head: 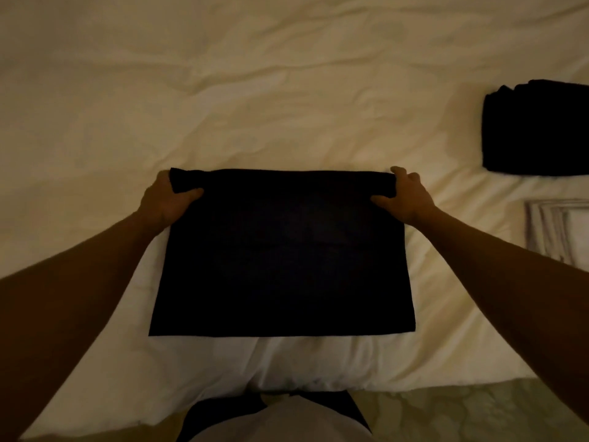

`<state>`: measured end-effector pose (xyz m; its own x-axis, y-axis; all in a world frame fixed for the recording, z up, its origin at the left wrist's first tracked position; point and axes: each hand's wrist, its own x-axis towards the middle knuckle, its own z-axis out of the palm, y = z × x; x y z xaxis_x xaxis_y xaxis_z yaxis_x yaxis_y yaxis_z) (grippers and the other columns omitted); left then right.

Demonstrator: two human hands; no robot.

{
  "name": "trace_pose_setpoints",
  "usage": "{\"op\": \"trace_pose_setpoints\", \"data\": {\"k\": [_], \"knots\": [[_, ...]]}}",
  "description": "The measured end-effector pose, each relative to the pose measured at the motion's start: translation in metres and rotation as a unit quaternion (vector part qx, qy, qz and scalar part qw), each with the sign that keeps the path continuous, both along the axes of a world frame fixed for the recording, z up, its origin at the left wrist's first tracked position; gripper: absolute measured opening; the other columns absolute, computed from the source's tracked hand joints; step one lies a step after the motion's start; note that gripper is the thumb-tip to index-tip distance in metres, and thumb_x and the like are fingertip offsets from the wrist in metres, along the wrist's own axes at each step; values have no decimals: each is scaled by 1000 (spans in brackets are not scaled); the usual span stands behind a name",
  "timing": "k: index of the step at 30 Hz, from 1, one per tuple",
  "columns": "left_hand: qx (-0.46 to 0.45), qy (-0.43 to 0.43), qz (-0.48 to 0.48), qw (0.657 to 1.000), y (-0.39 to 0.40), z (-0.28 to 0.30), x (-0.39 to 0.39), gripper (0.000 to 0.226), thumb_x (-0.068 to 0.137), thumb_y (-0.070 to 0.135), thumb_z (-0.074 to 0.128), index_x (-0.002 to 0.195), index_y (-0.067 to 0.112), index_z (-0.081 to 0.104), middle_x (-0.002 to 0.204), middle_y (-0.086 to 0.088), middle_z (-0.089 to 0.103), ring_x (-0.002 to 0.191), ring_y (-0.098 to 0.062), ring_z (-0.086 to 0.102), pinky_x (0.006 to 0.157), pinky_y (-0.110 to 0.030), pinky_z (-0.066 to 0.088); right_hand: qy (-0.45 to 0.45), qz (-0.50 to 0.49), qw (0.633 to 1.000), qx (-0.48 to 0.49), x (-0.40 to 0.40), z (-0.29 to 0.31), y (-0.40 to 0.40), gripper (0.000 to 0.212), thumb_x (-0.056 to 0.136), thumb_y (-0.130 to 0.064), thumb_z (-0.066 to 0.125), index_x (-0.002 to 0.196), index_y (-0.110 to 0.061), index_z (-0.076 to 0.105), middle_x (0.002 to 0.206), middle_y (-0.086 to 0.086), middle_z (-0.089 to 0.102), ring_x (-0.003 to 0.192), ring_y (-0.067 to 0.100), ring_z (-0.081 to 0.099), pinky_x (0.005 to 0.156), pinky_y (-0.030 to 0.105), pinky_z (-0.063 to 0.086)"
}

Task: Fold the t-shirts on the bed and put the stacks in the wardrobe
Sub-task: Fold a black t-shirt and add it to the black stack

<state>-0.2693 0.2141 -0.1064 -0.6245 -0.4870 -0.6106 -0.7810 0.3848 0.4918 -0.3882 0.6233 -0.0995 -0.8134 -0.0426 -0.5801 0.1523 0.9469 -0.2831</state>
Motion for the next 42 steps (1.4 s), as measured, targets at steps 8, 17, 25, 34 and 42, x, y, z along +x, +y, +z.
{"op": "trace_pose_setpoints", "data": {"k": [8, 17, 25, 34, 42], "knots": [[-78, -38, -245, 966, -19, -6, -41, 54, 86, 27, 76, 131, 8, 54, 130, -22, 54, 114, -40, 55, 86, -39, 43, -19, 152, 983, 96, -20, -12, -7, 71, 88, -32, 69, 146, -13, 33, 148, 18, 27, 128, 43, 38, 97, 52, 44], [-159, 50, -329, 930, -20, -1, -28, 26, 93, 23, 63, 113, 7, 56, 104, -17, 56, 94, -38, 56, 71, -38, 39, 80, 217, 966, 117, -10, 1, 0, 37, 96, -26, 56, 129, -10, 51, 124, 21, 46, 117, 40, 42, 82, 46, 47], [-174, 157, -309, 922, -7, 30, 39, 23, 95, 29, 58, 105, 9, 55, 94, -13, 61, 79, -32, 57, 64, -37, 39, 184, 198, 963, 5, 51, 22, 28, 9, 95, -11, 52, 98, -4, 49, 79, 14, 56, 67, 35, 54, 56, 39, 41], [-194, 130, -366, 901, 21, 35, 163, 53, 79, 10, 76, 126, 14, 51, 107, -11, 63, 94, -32, 62, 63, -38, 51, 273, 214, 938, 13, 171, 23, 64, 55, 68, 6, 74, 120, -4, 60, 99, 17, 64, 82, 38, 61, 66, 44, 52], [-174, 41, -429, 886, 37, -7, 222, 67, 81, 63, 43, 124, 15, 63, 104, -14, 63, 84, -38, 64, 61, -39, 51, 143, 313, 936, 77, 234, -5, 76, 60, 75, -38, 75, 127, -19, 52, 111, 17, 60, 89, 41, 63, 75, 48, 53]]}}
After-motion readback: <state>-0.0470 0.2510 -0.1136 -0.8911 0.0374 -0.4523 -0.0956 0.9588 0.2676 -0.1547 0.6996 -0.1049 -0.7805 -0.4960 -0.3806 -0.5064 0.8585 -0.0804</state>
